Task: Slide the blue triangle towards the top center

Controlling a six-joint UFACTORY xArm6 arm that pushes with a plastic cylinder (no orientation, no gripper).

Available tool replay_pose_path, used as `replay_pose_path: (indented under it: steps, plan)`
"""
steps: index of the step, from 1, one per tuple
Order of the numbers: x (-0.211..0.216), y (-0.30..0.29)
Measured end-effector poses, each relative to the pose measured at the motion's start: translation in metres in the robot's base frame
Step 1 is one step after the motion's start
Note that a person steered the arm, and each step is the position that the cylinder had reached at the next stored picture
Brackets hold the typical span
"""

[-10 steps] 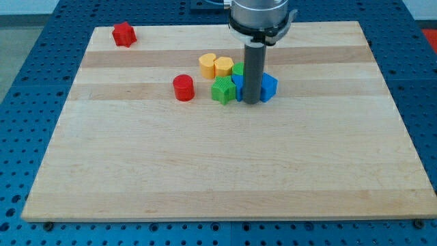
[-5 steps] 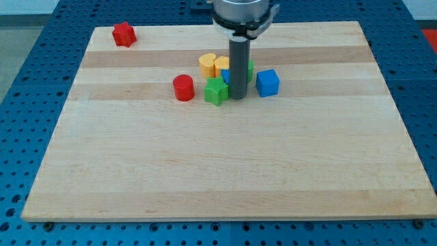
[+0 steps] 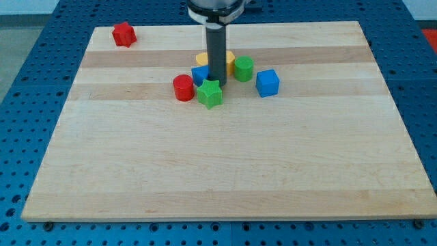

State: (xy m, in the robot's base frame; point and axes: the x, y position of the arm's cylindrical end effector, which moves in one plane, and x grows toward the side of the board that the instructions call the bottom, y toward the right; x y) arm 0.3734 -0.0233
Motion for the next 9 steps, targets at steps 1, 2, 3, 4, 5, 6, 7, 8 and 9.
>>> replay_pose_path:
  steps: [1, 2, 3, 4, 5, 6, 7, 8, 9]
  plan:
    - [0.012, -0.007]
    - [0.005, -0.021]
    - [-0.007, -0.042]
    - [-0.018, -0.070]
    - [-0.026, -0.093]
    - [-0.030, -0.092]
    - [-0.045, -0.075]
    - [-0.066, -0.055]
    - [-0.071, -0.035]
